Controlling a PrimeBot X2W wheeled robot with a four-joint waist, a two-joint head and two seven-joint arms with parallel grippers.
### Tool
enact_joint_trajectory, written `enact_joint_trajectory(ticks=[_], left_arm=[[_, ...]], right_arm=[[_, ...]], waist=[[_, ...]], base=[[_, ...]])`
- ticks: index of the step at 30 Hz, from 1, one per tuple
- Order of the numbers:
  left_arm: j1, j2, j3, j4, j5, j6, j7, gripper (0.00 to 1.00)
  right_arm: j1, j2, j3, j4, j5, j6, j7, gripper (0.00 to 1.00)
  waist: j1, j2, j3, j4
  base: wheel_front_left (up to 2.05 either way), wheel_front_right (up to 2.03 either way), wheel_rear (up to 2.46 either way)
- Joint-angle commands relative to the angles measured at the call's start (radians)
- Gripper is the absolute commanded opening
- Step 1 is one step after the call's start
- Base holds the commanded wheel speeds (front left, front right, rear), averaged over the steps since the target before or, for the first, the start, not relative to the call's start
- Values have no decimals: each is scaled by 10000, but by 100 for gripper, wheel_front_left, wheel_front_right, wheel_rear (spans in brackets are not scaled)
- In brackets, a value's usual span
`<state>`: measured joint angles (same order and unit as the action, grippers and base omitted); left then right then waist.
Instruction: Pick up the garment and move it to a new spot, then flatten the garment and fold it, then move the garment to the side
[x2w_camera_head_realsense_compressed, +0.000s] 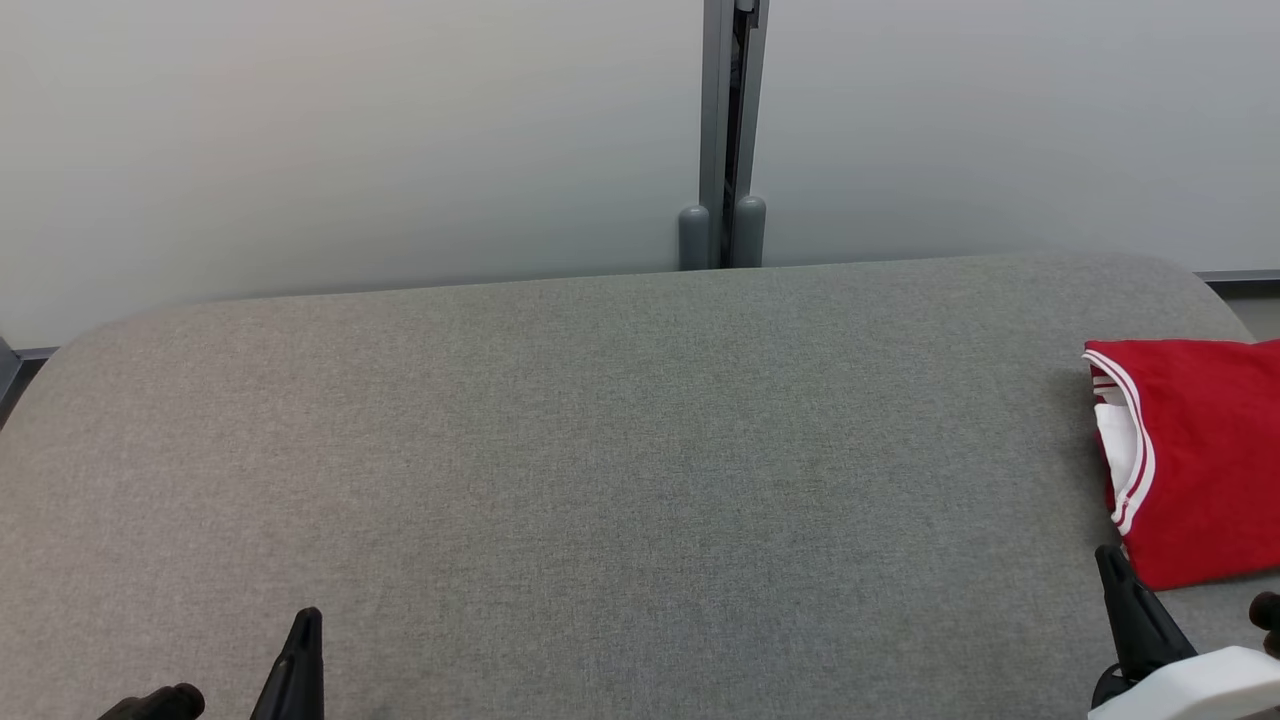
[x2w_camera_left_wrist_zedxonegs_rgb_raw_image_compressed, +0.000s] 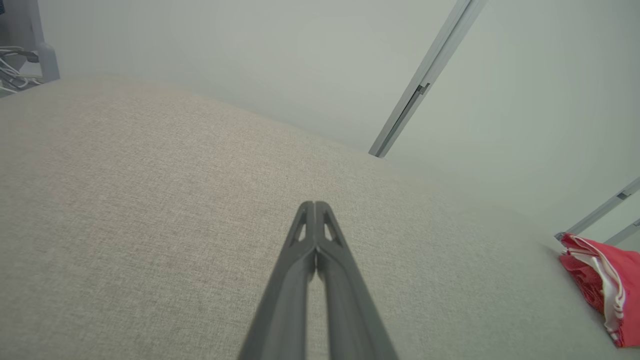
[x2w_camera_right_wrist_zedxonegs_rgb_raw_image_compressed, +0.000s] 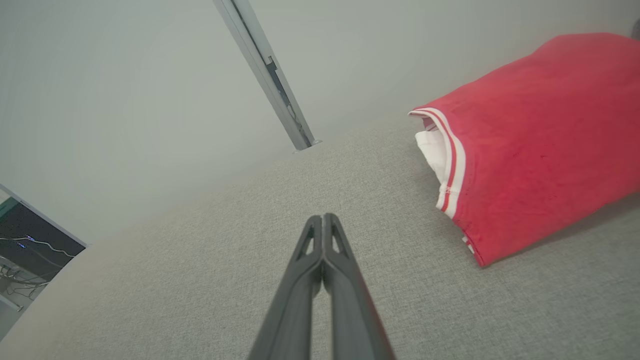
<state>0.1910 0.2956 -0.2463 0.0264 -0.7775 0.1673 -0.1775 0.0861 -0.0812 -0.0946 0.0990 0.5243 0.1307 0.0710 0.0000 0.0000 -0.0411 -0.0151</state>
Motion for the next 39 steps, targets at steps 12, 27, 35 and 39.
enact_joint_trajectory(ticks=[12, 27, 35, 39], left_arm=[[-266, -353, 237, -234, -1507, -565, -97, 0], [-297, -807, 377, -319, -2989, -1105, -144, 0], [-321, -1035, 443, -356, -3696, -1366, -161, 0], [-330, -1103, 470, -366, -3946, -1465, -170, 0]], right_arm=[[-397, -8, -561, -14, 2016, 0, 656, 0], [-540, 58, -1068, 132, 3988, 1, 1325, 0], [-623, 89, -1305, 196, 4924, 1, 1642, 0], [-649, 99, -1399, 216, 5259, 1, 1760, 0]], waist=[[0, 0, 49, 17], [0, 0, 110, 38], [0, 0, 143, 50], [0, 0, 155, 54]], base=[[0, 0, 0], [0, 0, 0], [0, 0, 0], [0, 0, 0]])
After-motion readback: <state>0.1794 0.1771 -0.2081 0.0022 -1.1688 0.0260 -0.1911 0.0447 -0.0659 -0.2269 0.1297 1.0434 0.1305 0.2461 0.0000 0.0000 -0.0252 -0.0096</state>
